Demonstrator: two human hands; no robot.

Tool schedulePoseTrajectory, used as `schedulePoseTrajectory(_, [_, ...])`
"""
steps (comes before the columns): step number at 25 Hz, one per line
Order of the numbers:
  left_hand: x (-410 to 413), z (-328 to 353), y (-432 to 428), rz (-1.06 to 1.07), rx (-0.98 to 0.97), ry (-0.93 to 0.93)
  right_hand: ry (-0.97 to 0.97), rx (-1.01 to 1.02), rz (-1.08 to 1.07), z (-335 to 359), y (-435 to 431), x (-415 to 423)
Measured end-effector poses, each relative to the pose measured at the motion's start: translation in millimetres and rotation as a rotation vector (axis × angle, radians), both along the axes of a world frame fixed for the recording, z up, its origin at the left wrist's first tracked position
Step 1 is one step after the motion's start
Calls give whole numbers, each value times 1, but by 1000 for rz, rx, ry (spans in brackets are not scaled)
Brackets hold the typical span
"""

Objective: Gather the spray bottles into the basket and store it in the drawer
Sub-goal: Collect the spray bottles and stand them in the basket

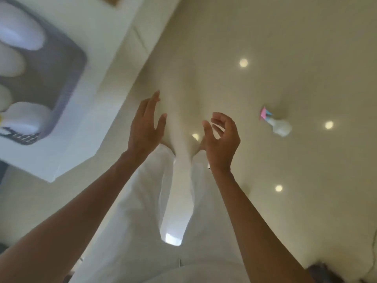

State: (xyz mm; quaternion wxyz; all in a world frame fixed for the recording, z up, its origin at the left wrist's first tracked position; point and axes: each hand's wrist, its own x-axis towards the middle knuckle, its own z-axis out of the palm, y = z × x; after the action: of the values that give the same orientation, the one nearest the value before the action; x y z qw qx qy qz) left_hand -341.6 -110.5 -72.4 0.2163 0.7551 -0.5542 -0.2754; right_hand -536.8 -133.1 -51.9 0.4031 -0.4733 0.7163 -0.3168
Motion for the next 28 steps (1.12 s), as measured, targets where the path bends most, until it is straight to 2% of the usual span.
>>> schedulePoseTrajectory(4, [-89,-14,-47,-331,12,18,1,47,-282,-13,15,-100])
schedulePoseTrajectory(7, [-165,-22,-78,-495,107,37,19,57,-422,-19,35,-167])
schedulePoseTrajectory(14, [-322,-52,-125,-699,277,42,202,82,-387,-60,69,-281])
schedulePoseTrajectory(22, [-411,-87,-142,-292,564,270,270,261,-128,-113,-1,-350])
schedulePoseTrajectory(25, [-433,-122,-163,-104,640,377,309,332,42,-159,-51,-376])
schedulePoseTrajectory(28, [-456,-181,-181,-64,713,394,330,441,233,-233,-93,-396])
